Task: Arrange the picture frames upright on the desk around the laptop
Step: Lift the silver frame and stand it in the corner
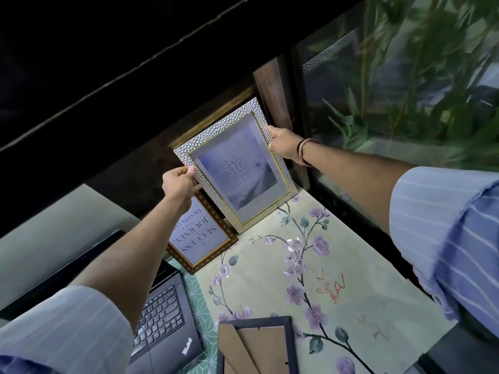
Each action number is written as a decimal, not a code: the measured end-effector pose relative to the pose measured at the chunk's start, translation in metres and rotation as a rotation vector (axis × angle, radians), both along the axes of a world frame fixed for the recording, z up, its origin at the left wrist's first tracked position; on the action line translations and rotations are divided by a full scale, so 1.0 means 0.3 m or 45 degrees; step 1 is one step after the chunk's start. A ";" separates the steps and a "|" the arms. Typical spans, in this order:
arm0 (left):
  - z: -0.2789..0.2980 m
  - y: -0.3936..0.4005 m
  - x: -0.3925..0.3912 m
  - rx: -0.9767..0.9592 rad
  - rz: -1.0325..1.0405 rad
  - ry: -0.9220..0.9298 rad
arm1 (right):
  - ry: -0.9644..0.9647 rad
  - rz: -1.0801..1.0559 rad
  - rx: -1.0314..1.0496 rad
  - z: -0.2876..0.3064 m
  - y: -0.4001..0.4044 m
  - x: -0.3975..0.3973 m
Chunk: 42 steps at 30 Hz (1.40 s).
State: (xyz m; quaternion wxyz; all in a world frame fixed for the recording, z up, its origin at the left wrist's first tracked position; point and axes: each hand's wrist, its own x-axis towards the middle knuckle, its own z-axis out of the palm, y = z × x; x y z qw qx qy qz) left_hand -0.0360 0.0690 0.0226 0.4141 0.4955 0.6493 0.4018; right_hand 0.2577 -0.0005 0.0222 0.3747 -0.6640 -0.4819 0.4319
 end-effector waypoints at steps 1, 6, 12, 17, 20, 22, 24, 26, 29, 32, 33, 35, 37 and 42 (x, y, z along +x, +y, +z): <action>-0.002 -0.001 0.000 0.007 -0.010 0.016 | 0.000 -0.003 0.000 -0.002 -0.004 -0.003; 0.002 -0.015 0.007 0.011 0.065 0.085 | 0.038 0.000 -0.021 0.004 0.006 -0.019; 0.020 -0.044 0.019 0.023 0.059 0.095 | -0.067 0.055 -0.071 0.020 0.001 -0.037; 0.023 -0.119 -0.035 0.024 0.103 0.158 | -0.280 -0.126 0.033 -0.022 -0.091 -0.143; -0.010 -0.214 -0.111 0.032 0.162 0.241 | -0.240 -0.132 0.089 -0.092 -0.198 -0.264; -0.043 -0.309 -0.166 -0.047 0.157 0.238 | -0.245 -0.017 0.013 -0.160 -0.266 -0.353; -0.058 -0.414 -0.218 -0.132 0.169 0.172 | -0.295 0.072 -0.057 -0.202 -0.326 -0.438; -0.068 -0.506 -0.269 -0.201 0.191 0.076 | -0.282 0.113 -0.093 -0.207 -0.373 -0.524; -0.078 -0.618 -0.346 -0.254 0.206 -0.053 | -0.198 0.125 -0.103 -0.160 -0.429 -0.630; -0.074 -0.661 -0.393 -0.256 0.171 -0.064 | -0.221 0.153 -0.107 -0.122 -0.406 -0.684; -0.077 -0.653 -0.414 -0.249 0.164 -0.080 | -0.248 0.172 -0.096 -0.111 -0.384 -0.702; -0.087 -0.625 -0.436 -0.273 0.143 -0.121 | -0.272 0.170 -0.079 -0.094 -0.340 -0.719; -0.106 -0.606 -0.455 -0.293 0.143 -0.203 | -0.257 0.176 -0.054 -0.091 -0.304 -0.740; -0.161 -0.745 -0.543 -0.350 0.166 -0.351 | -0.316 0.299 -0.100 -0.168 -0.304 -0.864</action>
